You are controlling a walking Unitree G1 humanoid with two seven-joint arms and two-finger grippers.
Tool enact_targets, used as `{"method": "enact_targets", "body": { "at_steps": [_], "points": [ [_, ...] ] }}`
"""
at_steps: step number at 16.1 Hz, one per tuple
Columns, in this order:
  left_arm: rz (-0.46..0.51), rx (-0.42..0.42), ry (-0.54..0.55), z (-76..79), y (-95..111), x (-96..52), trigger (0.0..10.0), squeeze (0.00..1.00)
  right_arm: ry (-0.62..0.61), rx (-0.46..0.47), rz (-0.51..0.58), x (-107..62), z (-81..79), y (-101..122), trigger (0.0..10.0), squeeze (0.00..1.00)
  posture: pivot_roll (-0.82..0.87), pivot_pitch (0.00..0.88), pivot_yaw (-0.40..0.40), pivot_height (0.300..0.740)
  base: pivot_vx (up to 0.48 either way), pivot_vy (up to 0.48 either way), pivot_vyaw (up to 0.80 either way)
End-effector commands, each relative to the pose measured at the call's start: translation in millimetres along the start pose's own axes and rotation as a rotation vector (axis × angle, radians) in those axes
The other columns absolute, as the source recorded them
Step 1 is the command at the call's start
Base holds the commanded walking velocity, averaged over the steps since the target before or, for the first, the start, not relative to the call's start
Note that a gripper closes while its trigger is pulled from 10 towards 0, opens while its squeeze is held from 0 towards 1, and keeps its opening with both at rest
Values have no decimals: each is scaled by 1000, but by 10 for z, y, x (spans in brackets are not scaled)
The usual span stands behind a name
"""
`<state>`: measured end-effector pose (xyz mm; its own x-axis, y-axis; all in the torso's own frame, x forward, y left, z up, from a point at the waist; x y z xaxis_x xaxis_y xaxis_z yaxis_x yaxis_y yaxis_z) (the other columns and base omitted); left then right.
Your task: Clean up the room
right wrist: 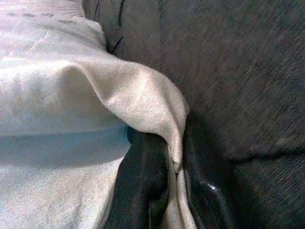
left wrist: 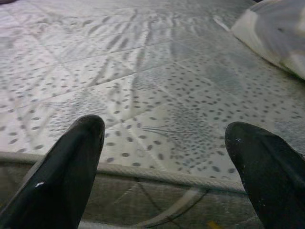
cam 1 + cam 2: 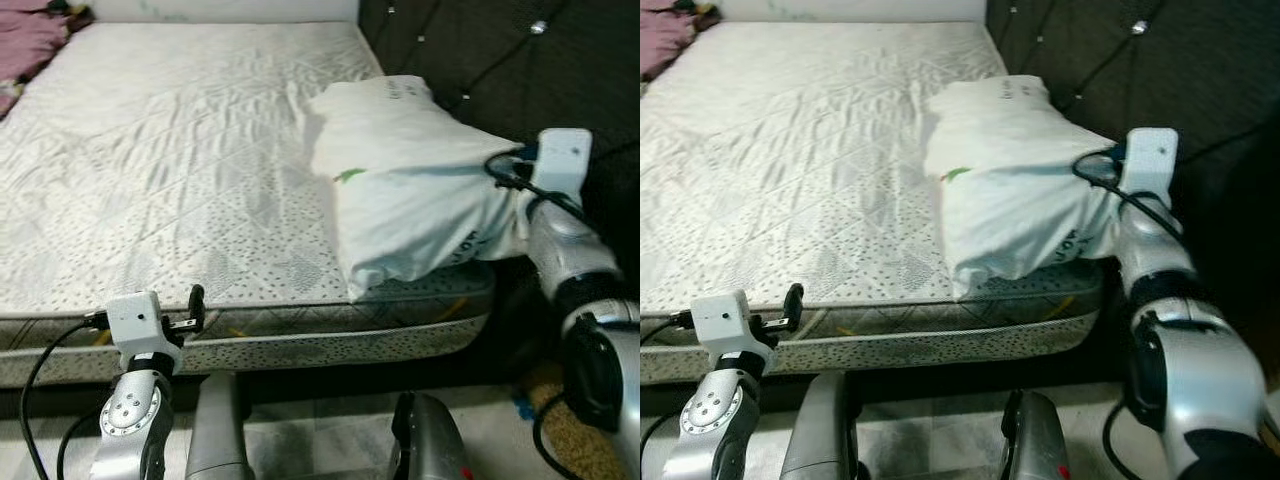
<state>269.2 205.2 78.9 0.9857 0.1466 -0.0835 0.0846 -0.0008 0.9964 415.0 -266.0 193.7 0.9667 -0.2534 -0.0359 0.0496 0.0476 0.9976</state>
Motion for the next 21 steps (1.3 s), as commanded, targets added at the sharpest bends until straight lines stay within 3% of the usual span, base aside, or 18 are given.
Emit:
{"method": "enact_targets", "body": {
  "at_steps": [1,3,5,8,15,18,21],
  "points": [
    [-11,13,0,-6,-24,1,10000,0,12,24,45,-33,86,-12,0,0,102,33,-28,527,0,0,0],
    [-12,17,-5,-9,-26,0,10000,0,70,37,17,-113,-24,-256,0,0,101,34,-21,527,0,0,0],
    [-21,27,-20,-13,-42,4,10000,0,165,83,-28,-310,-297,-631,0,0,96,18,-8,527,0,0,0],
    [-18,32,-31,6,-34,44,10000,0,245,133,-63,-518,-601,-871,0,0,91,3,-5,527,0,0,0],
    [-15,27,-41,50,-40,78,10000,0,399,195,-99,-763,-1163,-973,0,0,90,0,-7,527,0,0,0],
    [-13,26,-40,54,-37,87,10000,0,453,186,-125,-814,-1254,-1009,0,0,91,0,-9,527,0,0,0],
    [-12,27,-41,58,-35,103,10000,0,447,153,-124,-707,-1235,-949,0,0,84,0,-6,527,0,0,0]
  ]
}}
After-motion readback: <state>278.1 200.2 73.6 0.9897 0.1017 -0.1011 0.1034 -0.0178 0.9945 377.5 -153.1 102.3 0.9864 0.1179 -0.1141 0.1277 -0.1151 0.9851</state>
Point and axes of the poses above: a point about 5 cm out from each wrist's last joint towards the gripper, its own x axis pointing out of the wrist towards the gripper, its own y axis along the axis of the wrist's last joint, z = x × y, the point moved 2 cm from there along x, pointing out of the wrist towards the gripper, and after that the axes turned 5 degrees about x, right-handed, at the moved point
